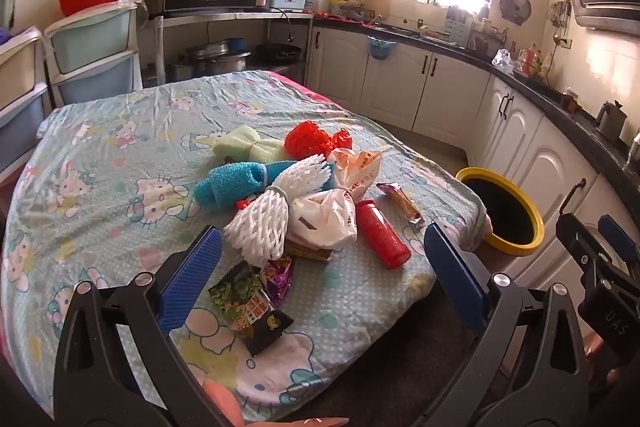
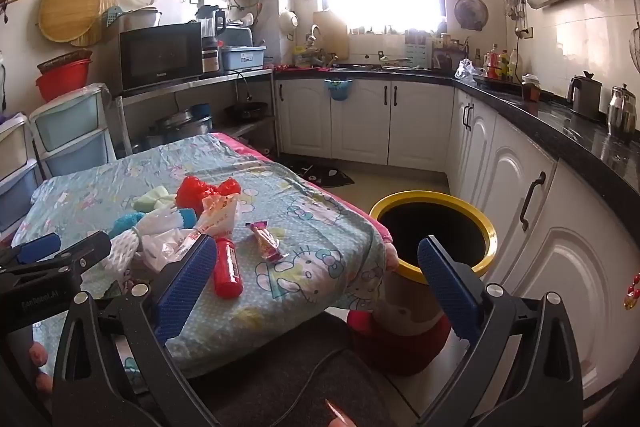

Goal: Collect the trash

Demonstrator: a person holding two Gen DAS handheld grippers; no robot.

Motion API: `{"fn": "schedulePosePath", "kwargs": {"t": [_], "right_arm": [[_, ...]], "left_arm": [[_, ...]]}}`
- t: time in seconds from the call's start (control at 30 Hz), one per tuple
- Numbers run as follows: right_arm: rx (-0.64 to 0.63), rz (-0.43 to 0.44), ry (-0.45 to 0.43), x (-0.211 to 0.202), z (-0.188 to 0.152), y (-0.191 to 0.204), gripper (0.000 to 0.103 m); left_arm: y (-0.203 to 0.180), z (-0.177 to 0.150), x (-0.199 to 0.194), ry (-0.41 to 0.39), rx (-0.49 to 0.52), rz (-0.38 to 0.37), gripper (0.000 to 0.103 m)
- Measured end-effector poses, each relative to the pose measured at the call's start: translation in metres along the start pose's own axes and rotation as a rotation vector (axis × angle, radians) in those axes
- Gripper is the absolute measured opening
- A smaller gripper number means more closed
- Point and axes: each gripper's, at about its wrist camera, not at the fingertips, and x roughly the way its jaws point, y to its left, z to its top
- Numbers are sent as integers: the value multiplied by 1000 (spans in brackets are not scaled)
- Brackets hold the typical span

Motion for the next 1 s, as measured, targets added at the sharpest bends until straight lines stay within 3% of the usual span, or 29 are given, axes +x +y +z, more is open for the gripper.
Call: {"fn": "schedulePosePath", "kwargs": {"t": [1.0], "right_arm": [[-1,6,-12,-4,1,1,97]], "left_arm": [[2,1,-1,3,-5,-1,93]]}}
